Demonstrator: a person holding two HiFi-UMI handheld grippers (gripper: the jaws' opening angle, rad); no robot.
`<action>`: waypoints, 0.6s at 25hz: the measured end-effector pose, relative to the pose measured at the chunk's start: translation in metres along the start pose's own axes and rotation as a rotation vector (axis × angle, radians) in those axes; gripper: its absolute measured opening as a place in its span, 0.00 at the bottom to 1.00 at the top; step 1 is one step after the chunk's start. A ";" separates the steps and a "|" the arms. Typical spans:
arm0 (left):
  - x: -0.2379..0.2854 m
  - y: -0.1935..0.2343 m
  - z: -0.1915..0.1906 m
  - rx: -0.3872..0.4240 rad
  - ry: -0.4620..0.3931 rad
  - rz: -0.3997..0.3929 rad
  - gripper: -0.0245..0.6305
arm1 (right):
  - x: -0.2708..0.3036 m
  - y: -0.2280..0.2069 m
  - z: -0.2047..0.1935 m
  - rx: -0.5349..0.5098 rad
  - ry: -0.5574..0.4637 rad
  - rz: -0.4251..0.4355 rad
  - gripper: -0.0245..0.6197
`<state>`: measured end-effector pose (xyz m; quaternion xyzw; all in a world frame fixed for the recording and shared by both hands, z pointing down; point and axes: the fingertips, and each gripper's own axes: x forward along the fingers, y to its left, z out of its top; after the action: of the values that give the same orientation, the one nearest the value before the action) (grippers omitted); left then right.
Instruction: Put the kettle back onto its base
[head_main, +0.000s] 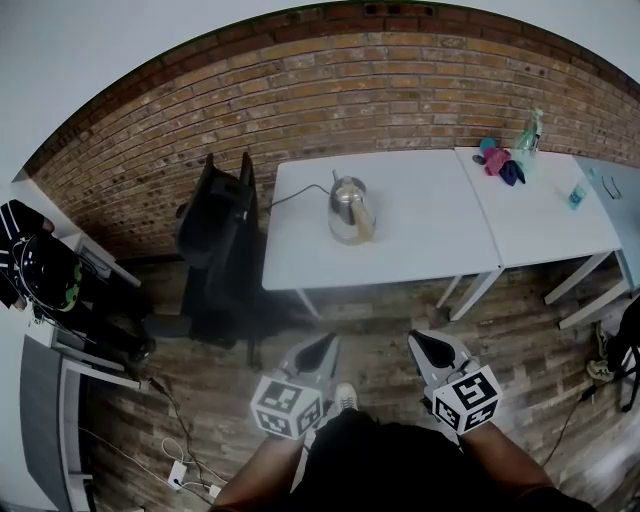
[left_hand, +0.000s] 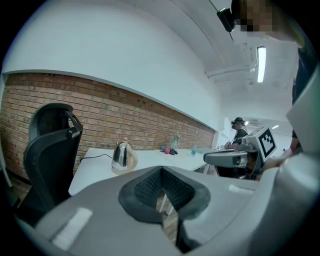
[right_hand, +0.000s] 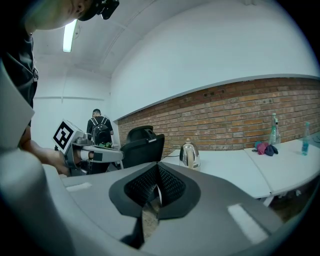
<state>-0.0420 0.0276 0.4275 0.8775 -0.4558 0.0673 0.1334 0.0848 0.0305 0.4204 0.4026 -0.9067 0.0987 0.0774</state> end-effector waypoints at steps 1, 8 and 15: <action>-0.001 0.000 -0.001 -0.001 0.002 0.002 0.04 | -0.001 0.000 -0.001 0.001 0.002 0.000 0.08; -0.007 -0.003 -0.004 -0.002 0.005 0.008 0.04 | -0.002 0.004 -0.004 0.008 0.003 0.001 0.08; -0.010 -0.004 0.000 0.005 0.001 0.007 0.04 | -0.003 0.006 -0.002 0.004 -0.002 -0.001 0.08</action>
<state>-0.0448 0.0378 0.4248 0.8761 -0.4587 0.0692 0.1311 0.0823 0.0375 0.4209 0.4032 -0.9065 0.1001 0.0756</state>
